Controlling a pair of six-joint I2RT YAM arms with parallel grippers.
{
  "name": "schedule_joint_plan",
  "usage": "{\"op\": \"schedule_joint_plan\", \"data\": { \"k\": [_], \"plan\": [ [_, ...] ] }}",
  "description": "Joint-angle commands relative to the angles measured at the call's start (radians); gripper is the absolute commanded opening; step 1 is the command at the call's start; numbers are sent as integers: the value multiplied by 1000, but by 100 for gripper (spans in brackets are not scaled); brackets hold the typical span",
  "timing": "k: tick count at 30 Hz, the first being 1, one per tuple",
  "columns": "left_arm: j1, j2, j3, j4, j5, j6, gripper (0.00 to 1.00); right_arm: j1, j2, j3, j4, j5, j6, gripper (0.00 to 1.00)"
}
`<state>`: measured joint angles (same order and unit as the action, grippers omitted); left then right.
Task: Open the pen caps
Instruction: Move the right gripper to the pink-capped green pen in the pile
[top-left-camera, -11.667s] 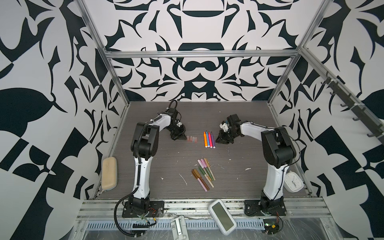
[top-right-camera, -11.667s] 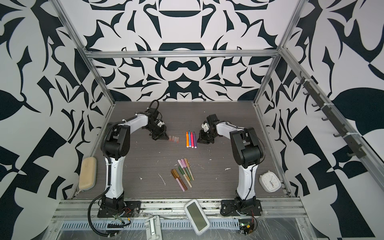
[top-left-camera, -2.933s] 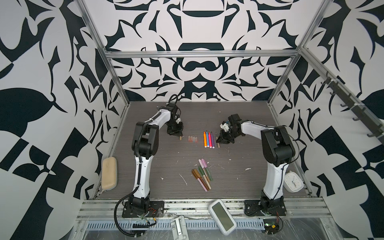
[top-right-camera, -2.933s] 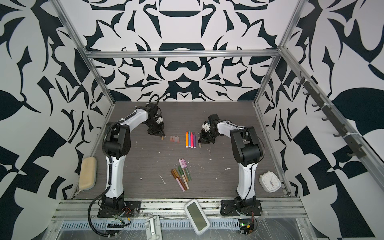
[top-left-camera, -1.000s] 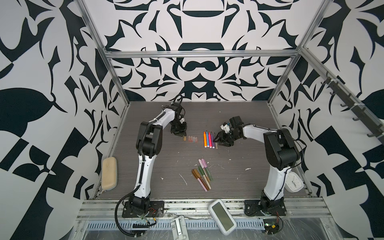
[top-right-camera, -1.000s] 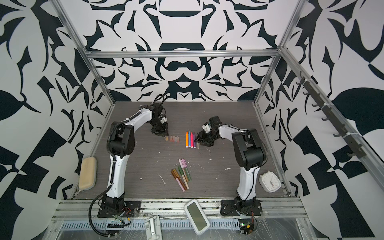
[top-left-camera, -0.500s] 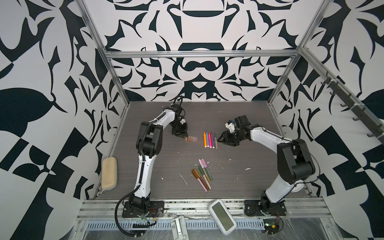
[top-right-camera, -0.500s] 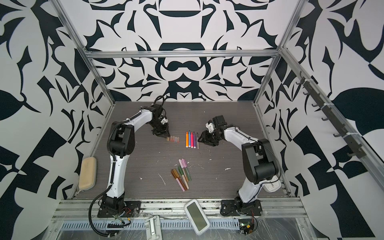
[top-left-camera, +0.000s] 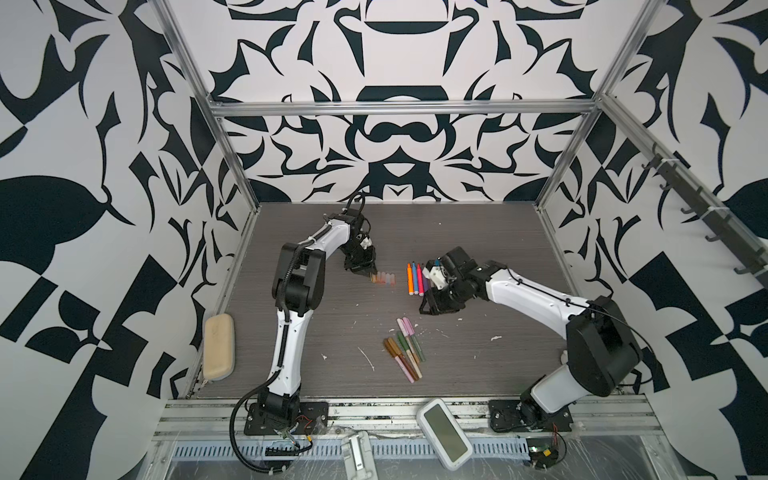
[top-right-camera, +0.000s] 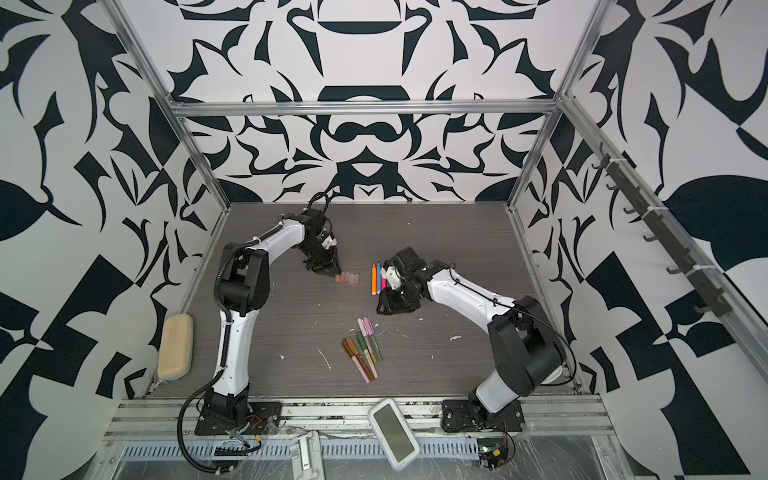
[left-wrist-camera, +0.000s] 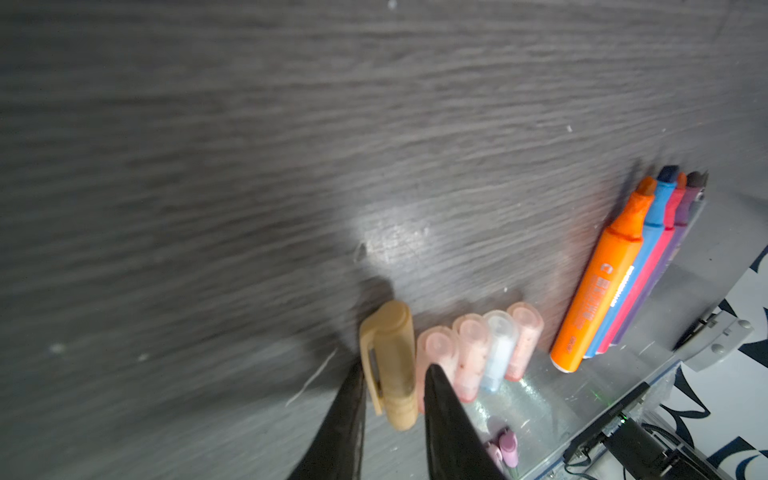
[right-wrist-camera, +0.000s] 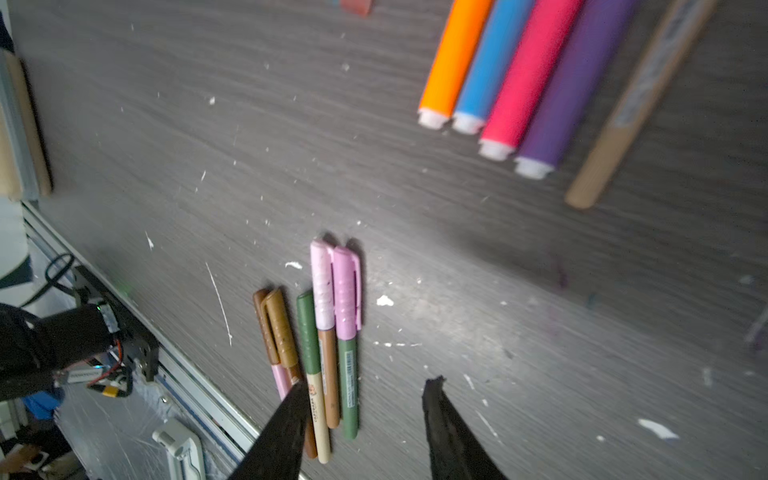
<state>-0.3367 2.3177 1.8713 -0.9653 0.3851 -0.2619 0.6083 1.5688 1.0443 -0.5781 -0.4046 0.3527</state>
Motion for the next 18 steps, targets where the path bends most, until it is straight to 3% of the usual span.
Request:
{"op": "schedule_joint_plan", "data": {
  "k": [1,7,18],
  "plan": [
    [-1,-39,-30,-26,7,3,28,64,15,14,-24,67,-2,45],
    [4,-87,-53,-29,-11,3,28,160,62,3,-20,130,62,38],
    [72,-280,-151,84,98,-128,29,273,84,-17,-64,272,133,32]
  ]
}}
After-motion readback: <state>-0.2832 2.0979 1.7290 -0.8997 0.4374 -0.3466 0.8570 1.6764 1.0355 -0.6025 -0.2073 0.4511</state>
